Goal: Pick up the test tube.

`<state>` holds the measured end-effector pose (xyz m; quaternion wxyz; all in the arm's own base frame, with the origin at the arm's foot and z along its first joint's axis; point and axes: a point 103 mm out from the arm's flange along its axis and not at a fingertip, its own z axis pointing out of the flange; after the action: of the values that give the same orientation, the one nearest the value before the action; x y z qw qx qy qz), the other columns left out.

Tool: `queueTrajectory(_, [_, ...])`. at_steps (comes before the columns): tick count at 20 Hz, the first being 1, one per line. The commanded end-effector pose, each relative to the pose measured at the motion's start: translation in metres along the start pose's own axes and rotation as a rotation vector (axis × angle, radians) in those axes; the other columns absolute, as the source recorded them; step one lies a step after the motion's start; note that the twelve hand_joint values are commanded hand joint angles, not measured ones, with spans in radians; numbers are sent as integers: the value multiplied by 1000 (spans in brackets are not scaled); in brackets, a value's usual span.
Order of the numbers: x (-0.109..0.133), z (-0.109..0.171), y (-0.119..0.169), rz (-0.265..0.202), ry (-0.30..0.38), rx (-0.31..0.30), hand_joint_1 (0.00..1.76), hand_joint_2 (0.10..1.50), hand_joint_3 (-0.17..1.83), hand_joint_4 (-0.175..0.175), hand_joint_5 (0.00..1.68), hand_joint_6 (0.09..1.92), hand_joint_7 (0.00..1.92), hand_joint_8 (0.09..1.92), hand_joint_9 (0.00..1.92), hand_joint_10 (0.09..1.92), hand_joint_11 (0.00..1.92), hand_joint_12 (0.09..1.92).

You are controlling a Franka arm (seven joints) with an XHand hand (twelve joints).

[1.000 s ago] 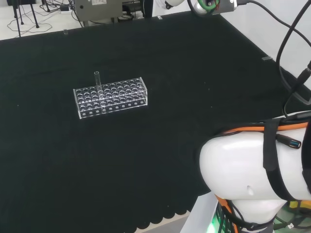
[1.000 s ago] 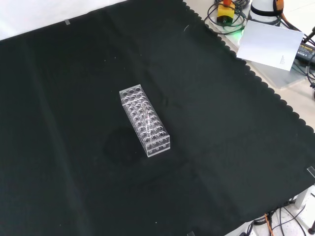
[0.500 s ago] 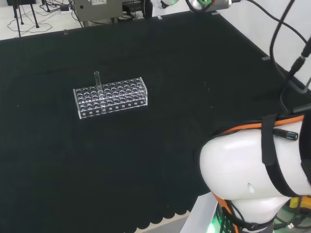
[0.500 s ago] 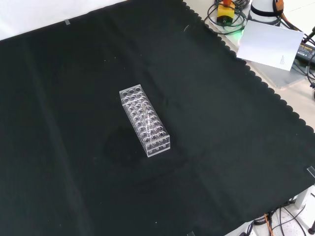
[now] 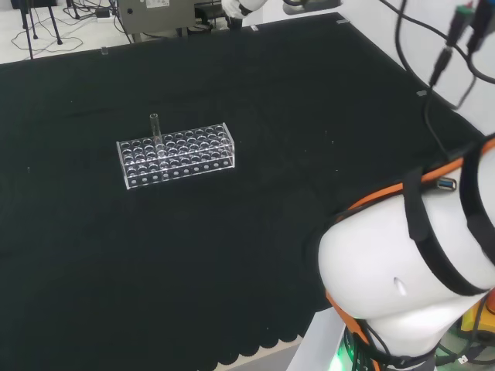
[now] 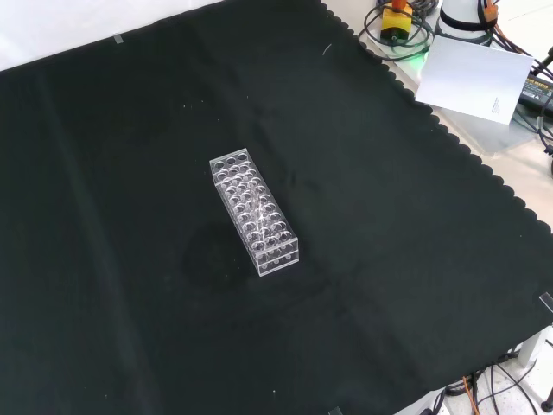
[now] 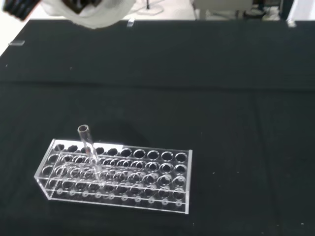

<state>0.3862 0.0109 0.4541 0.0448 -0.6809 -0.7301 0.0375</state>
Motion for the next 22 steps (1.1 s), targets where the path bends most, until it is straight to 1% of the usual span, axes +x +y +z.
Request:
queueTrajectory(1, [9,18,63,-108,9,71,829,671,657,-102,294,101,202,926,163,1026,47,1549])
queueTrajectory(3, [9,25,74,-115,12,88,835,671,661,-108,311,107,243,924,194,1016,70,1541])
queueTrajectory(6, [12,34,90,-131,11,99,847,673,665,-118,343,123,327,910,274,992,116,1525])
queueTrajectory(12, [26,53,116,-178,16,135,869,675,675,-133,383,165,446,903,377,963,188,1503])
queueTrajectory(18, [41,69,136,-217,14,169,883,674,686,-141,394,205,497,903,424,951,221,1491])
queueTrajectory(22, [50,82,148,-235,12,199,890,673,689,-146,408,226,516,906,441,950,229,1490])
